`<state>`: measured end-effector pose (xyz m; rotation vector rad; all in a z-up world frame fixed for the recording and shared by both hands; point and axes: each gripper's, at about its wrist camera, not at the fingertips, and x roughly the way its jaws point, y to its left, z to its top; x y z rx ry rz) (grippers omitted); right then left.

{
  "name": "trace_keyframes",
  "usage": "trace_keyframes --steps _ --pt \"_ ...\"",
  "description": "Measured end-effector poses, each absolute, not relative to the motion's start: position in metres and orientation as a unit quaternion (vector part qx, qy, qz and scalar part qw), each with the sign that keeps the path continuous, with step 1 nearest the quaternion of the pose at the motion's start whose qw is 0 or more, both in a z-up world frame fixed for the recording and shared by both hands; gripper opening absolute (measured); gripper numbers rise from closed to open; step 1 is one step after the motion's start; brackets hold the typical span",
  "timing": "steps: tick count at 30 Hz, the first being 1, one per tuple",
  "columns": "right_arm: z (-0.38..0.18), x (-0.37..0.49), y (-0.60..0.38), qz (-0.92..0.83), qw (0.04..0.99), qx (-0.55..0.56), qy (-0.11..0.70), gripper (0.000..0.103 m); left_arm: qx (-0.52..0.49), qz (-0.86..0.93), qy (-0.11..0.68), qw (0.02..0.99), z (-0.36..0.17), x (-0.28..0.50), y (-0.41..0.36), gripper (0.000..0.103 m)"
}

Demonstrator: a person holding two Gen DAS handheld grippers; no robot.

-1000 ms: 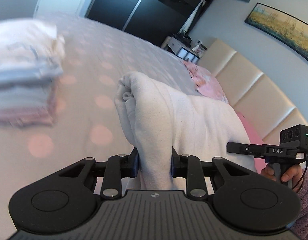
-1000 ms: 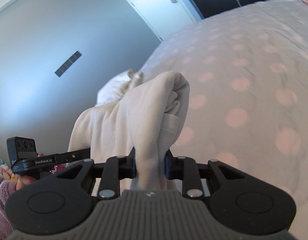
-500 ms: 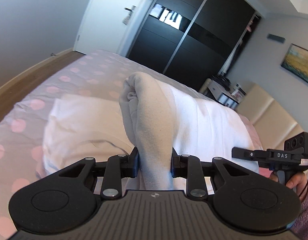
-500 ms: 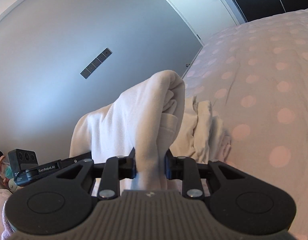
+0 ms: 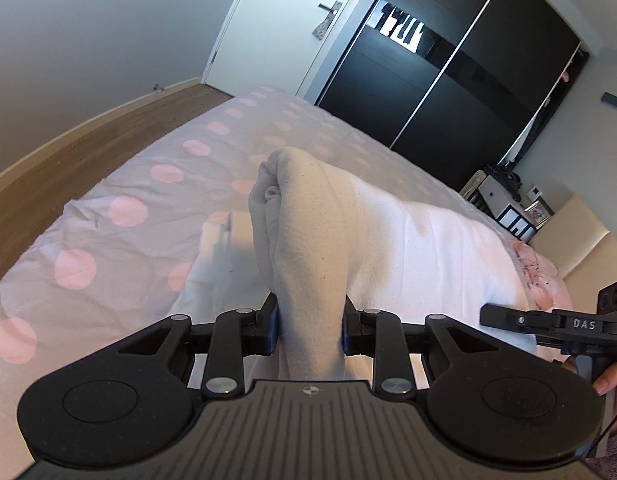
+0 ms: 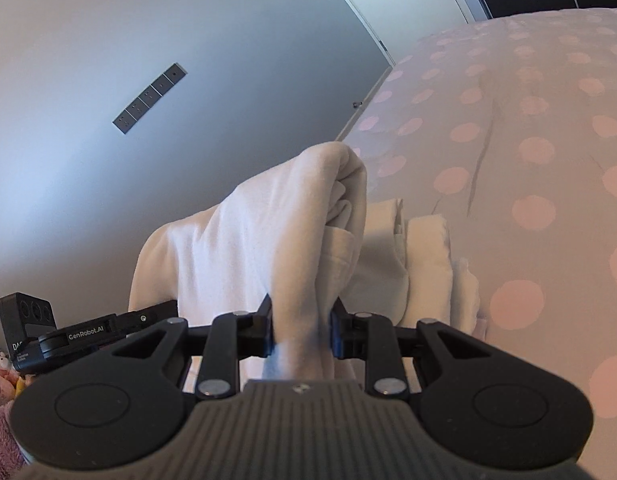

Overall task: Fold clothes
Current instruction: 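Lift the folded bundle with both grippers and carry it toward the clothes stack, then lower the bundle onto the clothes stack and open both grippers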

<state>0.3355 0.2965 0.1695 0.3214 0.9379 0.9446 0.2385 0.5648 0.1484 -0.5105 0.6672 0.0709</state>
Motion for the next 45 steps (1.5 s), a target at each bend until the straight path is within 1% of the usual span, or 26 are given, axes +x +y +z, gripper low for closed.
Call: trace_keyframes --steps 7,10,13,14,16,17,18,19,20,23,28,29,30,31,34,37,42,43,44,45 --pt "0.108 0.366 0.303 0.404 0.779 0.181 0.445 0.029 -0.295 0.036 0.296 0.908 0.093 0.254 0.591 0.025" --pt "0.093 0.372 0.304 0.4 0.778 0.193 0.445 0.029 -0.304 0.036 0.291 0.906 0.08 0.255 0.595 0.026" --pt "0.092 0.373 0.304 0.389 0.777 0.208 0.449 0.03 -0.31 0.045 0.287 0.905 0.079 0.254 0.594 0.027" --pt "0.094 0.372 0.304 0.386 0.777 0.21 0.45 0.033 -0.308 0.046 0.287 0.906 0.081 0.254 0.593 0.028" --pt "0.102 0.37 0.302 0.384 0.781 0.203 0.449 0.037 -0.299 0.055 0.288 0.908 0.091 0.249 0.59 0.034" --pt "0.108 0.369 0.301 0.382 0.787 0.194 0.444 0.042 -0.294 0.062 0.287 0.91 0.096 0.246 0.588 0.038" --pt "0.113 0.367 0.298 0.379 0.792 0.188 0.44 0.045 -0.29 0.069 0.284 0.911 0.102 0.241 0.587 0.044" --pt "0.118 0.366 0.293 0.377 0.793 0.188 0.439 0.047 -0.287 0.077 0.282 0.912 0.107 0.236 0.587 0.046" --pt "0.124 0.364 0.289 0.375 0.795 0.188 0.438 0.047 -0.287 0.085 0.283 0.911 0.113 0.231 0.586 0.047" --pt "0.142 0.356 0.271 0.371 0.8 0.19 0.432 0.05 -0.279 0.108 0.28 0.912 0.131 0.212 0.58 0.048" --pt "0.177 0.333 0.238 0.373 0.812 0.178 0.413 0.05 -0.251 0.123 0.275 0.92 0.168 0.178 0.552 0.049" --pt "0.184 0.326 0.231 0.376 0.814 0.172 0.408 0.051 -0.242 0.128 0.275 0.922 0.175 0.171 0.543 0.051" --pt "0.192 0.319 0.225 0.38 0.816 0.166 0.403 0.053 -0.231 0.131 0.278 0.923 0.182 0.166 0.533 0.052" --pt "0.198 0.311 0.219 0.382 0.818 0.158 0.4 0.06 -0.223 0.131 0.282 0.924 0.188 0.162 0.523 0.052" --pt "0.212 0.288 0.202 0.389 0.824 0.129 0.391 0.062 -0.204 0.131 0.284 0.928 0.205 0.147 0.495 0.052" --pt "0.224 0.264 0.189 0.396 0.831 0.072 0.384 0.062 -0.189 0.134 0.276 0.933 0.219 0.129 0.466 0.052" --pt "0.238 0.221 0.157 0.408 0.839 0.008 0.36 0.067 -0.156 0.133 0.269 0.941 0.237 0.105 0.413 0.052" --pt "0.24 0.214 0.149 0.407 0.841 0.002 0.357 0.069 -0.152 0.131 0.266 0.943 0.24 0.1 0.403 0.052" --pt "0.242 0.207 0.141 0.407 0.842 -0.005 0.354 0.075 -0.149 0.128 0.261 0.945 0.244 0.095 0.393 0.052" --pt "0.243 0.2 0.134 0.406 0.844 -0.013 0.349 0.077 -0.144 0.126 0.257 0.947 0.247 0.09 0.383 0.052"
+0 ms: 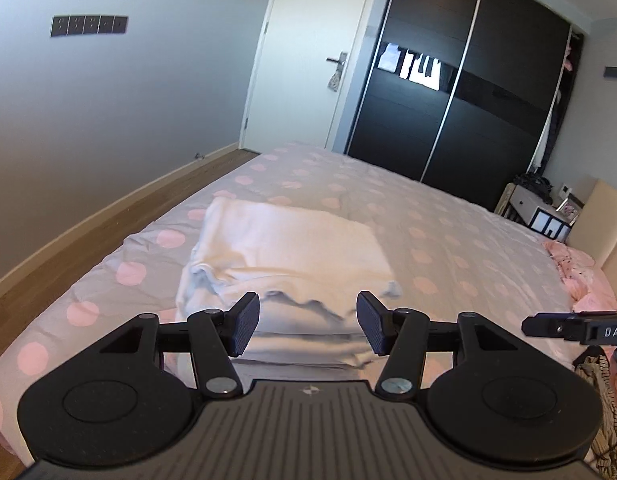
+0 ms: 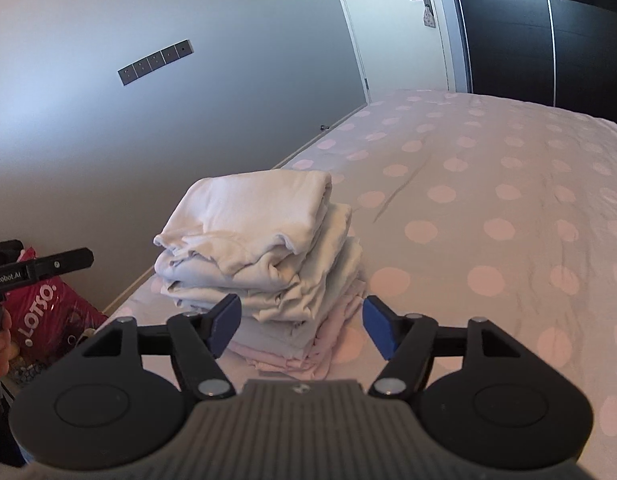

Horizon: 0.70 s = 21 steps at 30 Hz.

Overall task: Fold clothes
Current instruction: 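Lower the bundle onto the clothes stack and open both grippers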

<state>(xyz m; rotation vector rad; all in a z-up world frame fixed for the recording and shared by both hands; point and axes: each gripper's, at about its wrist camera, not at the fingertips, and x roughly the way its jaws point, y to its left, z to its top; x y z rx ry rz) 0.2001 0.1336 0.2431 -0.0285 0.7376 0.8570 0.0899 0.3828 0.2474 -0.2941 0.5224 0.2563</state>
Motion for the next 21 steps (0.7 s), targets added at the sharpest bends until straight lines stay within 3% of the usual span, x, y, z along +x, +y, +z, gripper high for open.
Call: trace_keyframes --steps 12,15,21 --pt "0.258 0.119 0.03 0.374 0.875 -0.09 0.293 0.087 -0.059 0.085 0.23 0.968 0.273 0.058 0.252 0.066" --pt "0.258 0.098 0.006 0.364 0.881 -0.121 0.278 0.096 -0.034 0.083 0.216 0.972 0.27 0.055 0.217 0.077" --pt "0.255 0.051 -0.037 0.339 0.889 -0.191 0.24 0.1 0.008 0.083 0.198 0.977 0.25 0.047 0.148 0.08"
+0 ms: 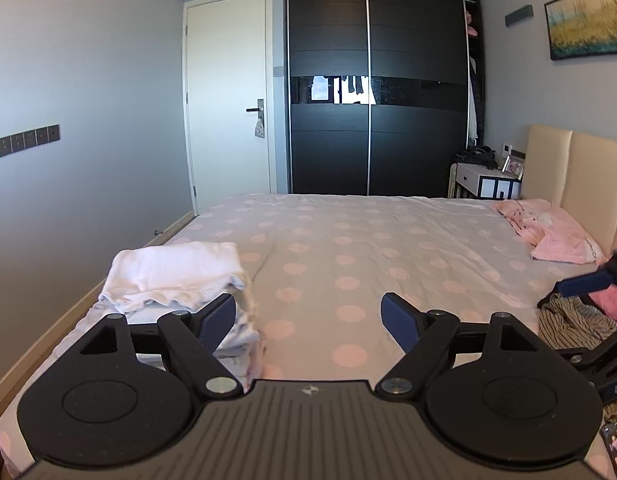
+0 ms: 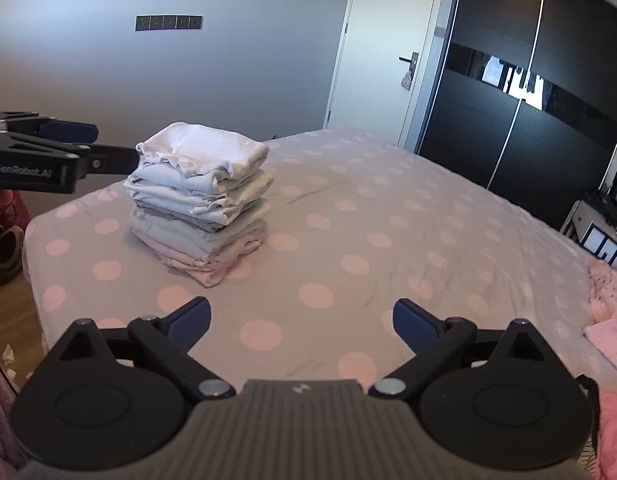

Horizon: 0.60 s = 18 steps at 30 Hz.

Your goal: Fold clothes

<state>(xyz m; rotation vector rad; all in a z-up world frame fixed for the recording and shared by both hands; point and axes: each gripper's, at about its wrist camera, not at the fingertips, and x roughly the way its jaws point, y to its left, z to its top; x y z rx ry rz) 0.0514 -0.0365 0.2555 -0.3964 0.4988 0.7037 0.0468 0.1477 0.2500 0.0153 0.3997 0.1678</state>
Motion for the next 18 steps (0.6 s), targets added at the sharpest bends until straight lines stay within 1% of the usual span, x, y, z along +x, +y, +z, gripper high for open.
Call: trace_keyframes --steps 4,7,13,18 --pt "0.246 0.023 -0.071 0.307 0.908 -0.185 0.216 0.102 0.029 0.082 0.178 0.98 0.224 0.037 0.107 0.08" --pt "0.23 0.003 -0.097 0.264 0.929 -0.165 0.202 0.102 0.026 0.075 0.171 0.982 0.201 0.03 0.083 0.08" --pt "0.177 -0.029 -0.141 0.183 0.958 -0.07 0.209 0.102 0.001 0.049 0.193 0.98 0.155 0.015 0.04 0.08" --pt "0.134 -0.05 -0.153 0.138 0.965 -0.031 0.221 0.102 -0.005 0.069 0.191 0.979 0.132 -0.003 0.014 0.08"
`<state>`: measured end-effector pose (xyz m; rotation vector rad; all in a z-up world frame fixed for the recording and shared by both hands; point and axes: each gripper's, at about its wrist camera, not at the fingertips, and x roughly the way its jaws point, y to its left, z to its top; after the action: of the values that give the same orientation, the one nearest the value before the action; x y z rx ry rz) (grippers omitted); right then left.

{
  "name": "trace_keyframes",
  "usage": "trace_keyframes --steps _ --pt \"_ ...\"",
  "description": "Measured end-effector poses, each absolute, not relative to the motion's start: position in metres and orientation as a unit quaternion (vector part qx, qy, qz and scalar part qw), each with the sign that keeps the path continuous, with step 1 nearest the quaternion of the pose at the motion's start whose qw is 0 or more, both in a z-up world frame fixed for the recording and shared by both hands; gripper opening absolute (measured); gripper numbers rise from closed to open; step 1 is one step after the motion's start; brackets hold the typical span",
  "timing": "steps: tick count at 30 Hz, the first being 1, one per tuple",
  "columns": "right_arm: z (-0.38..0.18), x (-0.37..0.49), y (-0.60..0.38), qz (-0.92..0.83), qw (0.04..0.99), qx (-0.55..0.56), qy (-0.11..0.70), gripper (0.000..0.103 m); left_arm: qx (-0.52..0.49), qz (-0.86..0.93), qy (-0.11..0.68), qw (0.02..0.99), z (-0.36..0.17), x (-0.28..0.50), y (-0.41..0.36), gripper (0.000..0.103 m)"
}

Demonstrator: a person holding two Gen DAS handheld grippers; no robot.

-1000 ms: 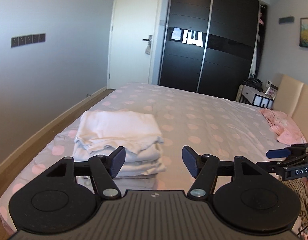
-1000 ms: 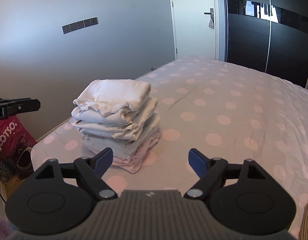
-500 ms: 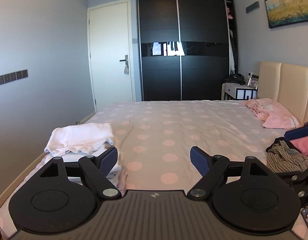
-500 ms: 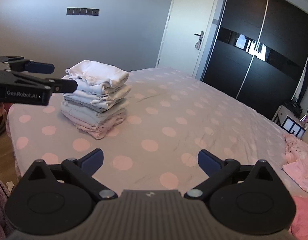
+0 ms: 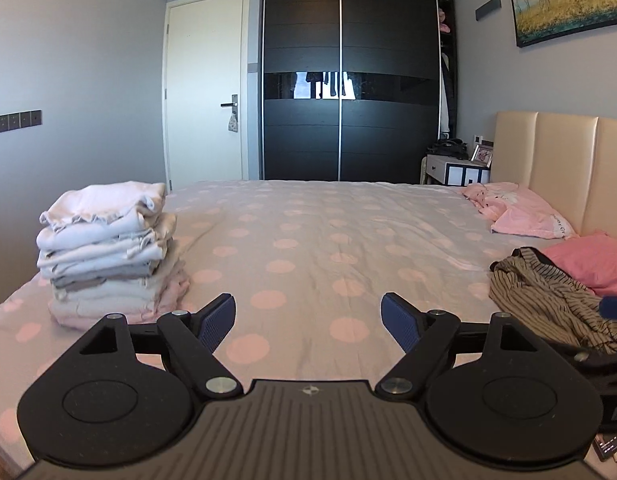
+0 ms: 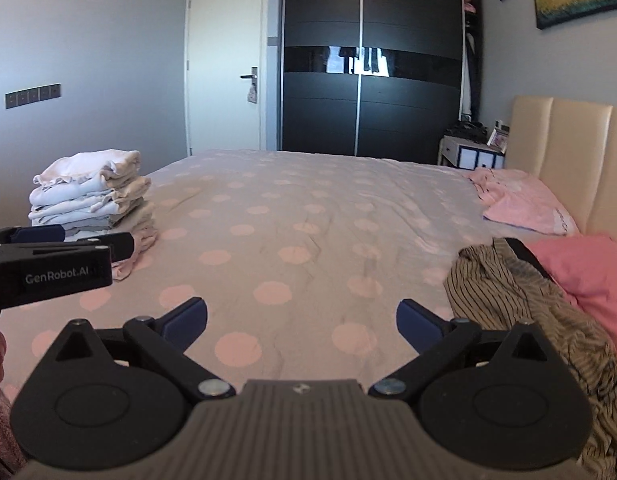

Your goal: Fold clothes

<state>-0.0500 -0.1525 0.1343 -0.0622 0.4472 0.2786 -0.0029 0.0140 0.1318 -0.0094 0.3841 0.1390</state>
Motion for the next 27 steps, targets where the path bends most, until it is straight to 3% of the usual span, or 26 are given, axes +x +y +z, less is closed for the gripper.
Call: trace_keyframes --steps 10,27 --pt "0.075 -0.067 -0.163 0.075 0.969 -0.012 0.236 0.102 0.015 0.061 0.252 0.966 0.073 -0.006 -0.011 0.08" --pt "0.022 -0.013 -0.153 0.058 0.962 -0.028 0.264 0.102 0.047 0.078 0.272 0.958 0.021 0.033 -0.011 0.08"
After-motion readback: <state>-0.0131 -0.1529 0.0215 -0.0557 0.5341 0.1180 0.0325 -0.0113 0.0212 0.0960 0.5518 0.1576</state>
